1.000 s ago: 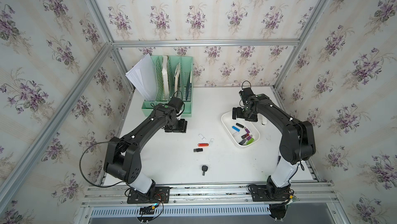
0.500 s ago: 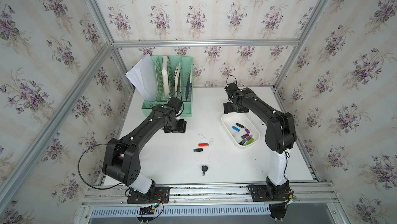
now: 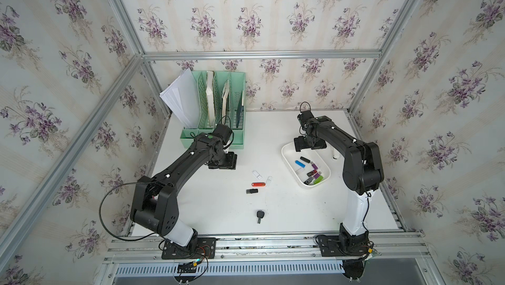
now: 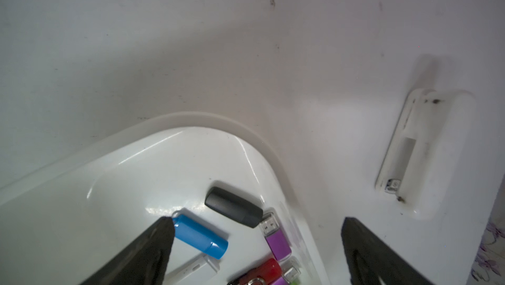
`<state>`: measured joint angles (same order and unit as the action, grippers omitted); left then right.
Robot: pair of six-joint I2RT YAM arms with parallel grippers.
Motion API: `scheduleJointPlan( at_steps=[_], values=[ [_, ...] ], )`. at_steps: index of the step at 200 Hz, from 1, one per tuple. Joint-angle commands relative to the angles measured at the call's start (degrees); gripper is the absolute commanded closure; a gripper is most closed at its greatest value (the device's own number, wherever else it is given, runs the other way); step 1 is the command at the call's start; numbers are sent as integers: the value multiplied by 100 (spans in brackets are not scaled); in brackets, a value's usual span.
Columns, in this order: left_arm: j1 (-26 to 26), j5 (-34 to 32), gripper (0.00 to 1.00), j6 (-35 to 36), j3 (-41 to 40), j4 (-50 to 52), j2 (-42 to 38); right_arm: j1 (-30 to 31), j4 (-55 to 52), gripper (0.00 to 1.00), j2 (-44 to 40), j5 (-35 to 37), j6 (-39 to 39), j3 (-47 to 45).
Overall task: Put the usb flash drive into the storage box
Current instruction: Move the storage box to the center of the board, then pick up the USB flash from the center of the board.
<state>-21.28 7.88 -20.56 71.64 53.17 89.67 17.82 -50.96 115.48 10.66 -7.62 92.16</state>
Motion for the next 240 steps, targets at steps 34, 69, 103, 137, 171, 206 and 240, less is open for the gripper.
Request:
scheduleJointPlan(
  at_steps=[34,69,103,137,171,206,240],
  values=[
    [10,-32,26,-10,-129,27,-96,25,126,0,32,-1241,538,-87],
    [11,-32,26,-1,-184,46,-131,261,14,1,-292,-1911,687,-328],
    [10,45,26,-25,-236,26,-133,424,-5,3,-548,-1403,332,-494],
    [-16,150,26,-19,-387,-78,-104,568,26,5,-1346,-619,-540,-477],
    [-103,192,26,98,-543,-130,-66,1598,0,11,-2010,-741,-1690,-629],
    [-144,214,26,170,-861,-180,-274,2846,414,19,-2102,-1022,-2819,-1078],
    [-154,305,26,164,-1096,-220,-432,3482,693,26,-1722,-1059,-3425,-1347]
  ],
)
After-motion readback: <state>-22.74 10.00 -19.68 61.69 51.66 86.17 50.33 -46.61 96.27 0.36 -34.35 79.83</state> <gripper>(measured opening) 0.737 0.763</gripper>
